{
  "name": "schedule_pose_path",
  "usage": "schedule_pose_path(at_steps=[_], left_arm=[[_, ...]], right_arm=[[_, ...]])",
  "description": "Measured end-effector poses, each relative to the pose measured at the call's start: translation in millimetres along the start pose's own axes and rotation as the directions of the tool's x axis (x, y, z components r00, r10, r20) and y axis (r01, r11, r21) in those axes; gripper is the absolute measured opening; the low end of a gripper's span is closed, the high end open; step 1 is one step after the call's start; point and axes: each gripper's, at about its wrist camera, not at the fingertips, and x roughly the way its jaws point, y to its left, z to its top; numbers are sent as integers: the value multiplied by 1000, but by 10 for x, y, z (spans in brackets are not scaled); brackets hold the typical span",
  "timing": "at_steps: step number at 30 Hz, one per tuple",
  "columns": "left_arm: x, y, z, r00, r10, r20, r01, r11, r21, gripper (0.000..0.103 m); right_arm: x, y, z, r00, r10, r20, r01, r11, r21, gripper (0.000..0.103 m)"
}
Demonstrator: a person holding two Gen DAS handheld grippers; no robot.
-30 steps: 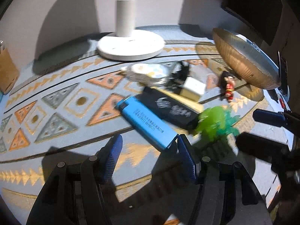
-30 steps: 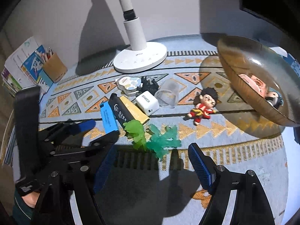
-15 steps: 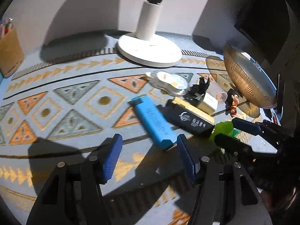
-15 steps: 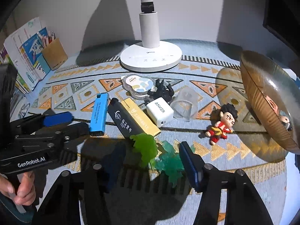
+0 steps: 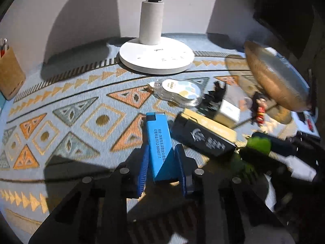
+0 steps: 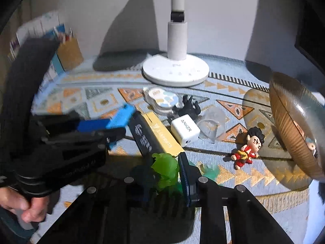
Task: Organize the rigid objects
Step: 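Grasp the blue lighter with the left tool while the right tool grasps the green figurine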
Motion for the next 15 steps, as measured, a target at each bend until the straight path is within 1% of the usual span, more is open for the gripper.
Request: schedule_pose_path(at_steps=[1,4,6,9,11,13,15], left_arm=[[-70,13,-44,1000,-11,8,11,1000,1,23],[-279,20,-177,999,-43,30,42,999,13,22],[-414,25,-299,998,-64,30,63,998,21,22],[-564,10,-500,995,-96,21,95,995,31,22],[-596,12,-631,995,-104,5,104,994,22,22],[-587,-6,-727,995,-99,-8,99,995,20,22],[-559,-16,-784,995,-101,-21,101,995,9,22]], right_arm=[[-104,-29,3,999,32,20,-32,999,26,25],[-371,-73,-17,995,79,58,-83,995,59,25],[-519,-101,-86,992,109,62,-114,990,79,25],[-661,-143,-266,983,177,55,-182,976,116,25],[-688,-209,-437,978,206,46,-210,966,149,25],[-585,-293,-590,975,221,18,-220,956,192,25],[-468,-392,-723,963,270,-20,-256,932,258,25]])
